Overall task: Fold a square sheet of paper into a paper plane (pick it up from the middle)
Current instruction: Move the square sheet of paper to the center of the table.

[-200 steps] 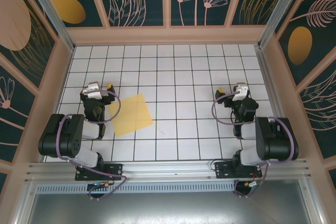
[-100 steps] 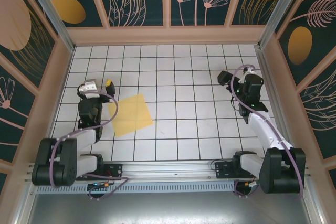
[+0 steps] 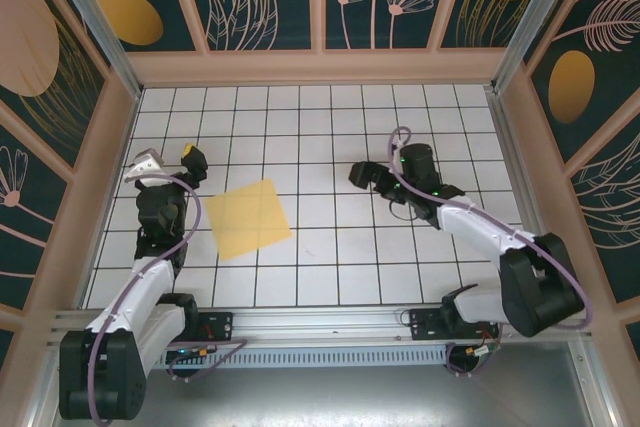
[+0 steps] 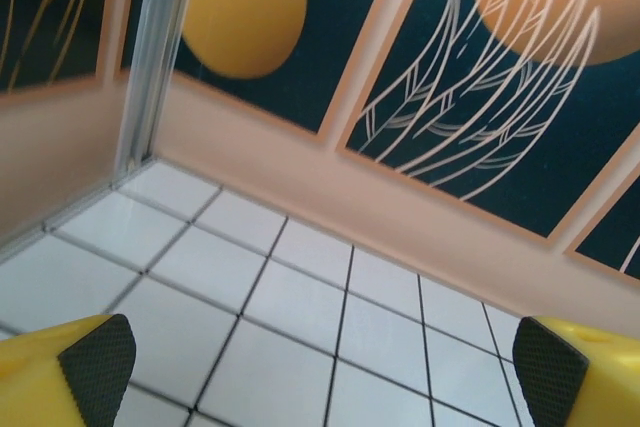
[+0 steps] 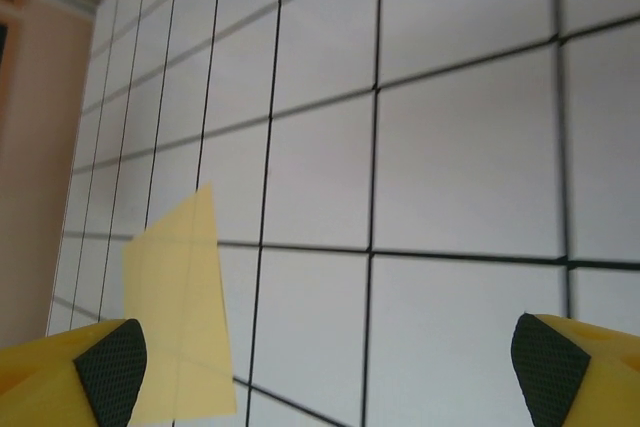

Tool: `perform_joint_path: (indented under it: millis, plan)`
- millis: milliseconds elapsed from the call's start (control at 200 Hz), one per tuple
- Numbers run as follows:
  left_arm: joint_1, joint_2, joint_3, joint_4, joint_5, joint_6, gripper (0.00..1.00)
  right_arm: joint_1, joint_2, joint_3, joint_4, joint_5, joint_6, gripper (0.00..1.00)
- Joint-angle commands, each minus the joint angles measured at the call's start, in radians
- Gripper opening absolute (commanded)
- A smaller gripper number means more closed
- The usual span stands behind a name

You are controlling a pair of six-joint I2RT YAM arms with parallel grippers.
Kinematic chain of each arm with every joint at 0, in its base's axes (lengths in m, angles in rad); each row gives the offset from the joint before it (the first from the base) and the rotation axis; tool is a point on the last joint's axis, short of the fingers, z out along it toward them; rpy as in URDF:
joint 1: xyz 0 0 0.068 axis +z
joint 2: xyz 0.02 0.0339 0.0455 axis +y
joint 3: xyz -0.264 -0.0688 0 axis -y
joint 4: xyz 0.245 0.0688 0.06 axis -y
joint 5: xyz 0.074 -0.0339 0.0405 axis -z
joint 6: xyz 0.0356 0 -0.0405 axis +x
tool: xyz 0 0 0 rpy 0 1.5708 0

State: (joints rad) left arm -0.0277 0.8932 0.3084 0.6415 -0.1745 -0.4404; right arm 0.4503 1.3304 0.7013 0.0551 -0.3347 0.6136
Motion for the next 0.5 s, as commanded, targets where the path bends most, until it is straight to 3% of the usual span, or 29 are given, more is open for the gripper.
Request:
perform_joint_path:
  millis: [0, 110, 350, 495]
  plan:
    - [0.006, -0.009, 0.100, -0.272, -0.008, -0.190, 0.99, 0.073, 0.059, 0.069, 0.031, 0.006, 0.053, 0.97]
    - [0.007, -0.025, 0.161, -0.534, -0.086, -0.371, 0.99, 0.146, 0.147, 0.136, 0.048, 0.005, 0.057, 0.97]
    - [0.007, -0.056, 0.104, -0.511, 0.110, -0.391, 0.99, 0.254, 0.404, 0.335, 0.069, -0.050, 0.073, 0.92]
    - [0.006, -0.057, 0.084, -0.545, 0.136, -0.445, 0.99, 0.289, 0.523, 0.436, 0.069, -0.078, 0.097, 0.90]
